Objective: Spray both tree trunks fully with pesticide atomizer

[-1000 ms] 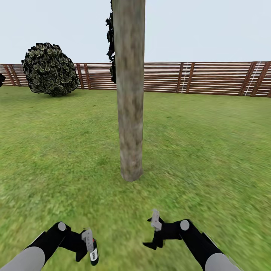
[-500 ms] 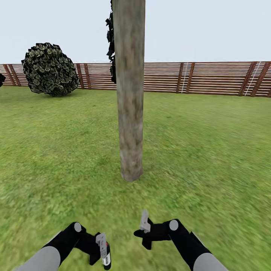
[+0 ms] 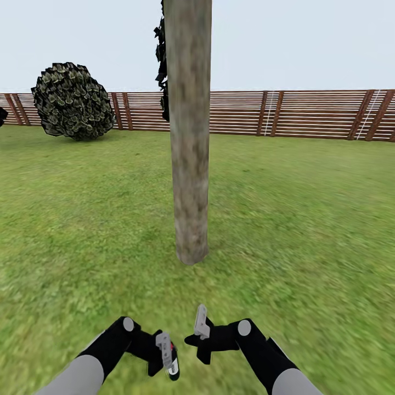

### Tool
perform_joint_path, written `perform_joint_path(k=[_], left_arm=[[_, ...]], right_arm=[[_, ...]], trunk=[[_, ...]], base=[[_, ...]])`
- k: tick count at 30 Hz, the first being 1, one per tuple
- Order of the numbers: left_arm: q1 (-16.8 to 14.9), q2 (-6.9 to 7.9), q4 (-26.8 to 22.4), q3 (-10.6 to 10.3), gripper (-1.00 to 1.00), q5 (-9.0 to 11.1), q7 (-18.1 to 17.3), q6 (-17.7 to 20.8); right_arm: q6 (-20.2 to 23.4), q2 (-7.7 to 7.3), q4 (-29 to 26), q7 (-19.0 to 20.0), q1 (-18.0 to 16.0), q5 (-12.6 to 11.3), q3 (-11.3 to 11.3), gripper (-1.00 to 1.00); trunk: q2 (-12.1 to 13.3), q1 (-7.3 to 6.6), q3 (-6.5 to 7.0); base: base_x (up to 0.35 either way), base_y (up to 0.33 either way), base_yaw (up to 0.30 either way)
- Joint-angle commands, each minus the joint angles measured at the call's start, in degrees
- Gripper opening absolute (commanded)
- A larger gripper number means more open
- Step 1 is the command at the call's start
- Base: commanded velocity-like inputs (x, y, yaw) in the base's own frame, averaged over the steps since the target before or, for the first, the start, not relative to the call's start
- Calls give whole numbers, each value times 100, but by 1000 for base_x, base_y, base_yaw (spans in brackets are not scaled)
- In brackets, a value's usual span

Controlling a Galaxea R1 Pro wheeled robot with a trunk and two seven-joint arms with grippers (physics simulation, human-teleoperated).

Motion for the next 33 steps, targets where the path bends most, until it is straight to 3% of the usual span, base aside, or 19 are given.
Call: perform_joint_path(k=[1,14,17,20,33], left_arm=[[-2,-33,-23,2,-100,-58,-8,-60],[-3,-86,-48,-21,-100,-48,-34,-98],[-2,-82,-43,-327,-100,-41,-45,-99],[-2,-77,-43,-417,-100,-24,-46,-102],[-2,-25,-42,-424,-100,130,-54,-135]], right_arm=[[-44,3,-6,3,-2,61,-7,-100],[-44,1,-6,2,-2,70,-7,-100],[-44,-4,-6,-2,-2,71,-7,-100],[-44,-4,-4,-2,-2,71,-7,-100],[-44,-4,5,-4,-2,79,-7,-100]], trunk=[[-2,-1,-5],[-2,-1,-5],[-2,-1,-5],[-2,-1,-5],[-2,-1,-5]], base=[[0,0,0],[0,0,0],[0,0,0],[0,0,0],[0,0,0]])
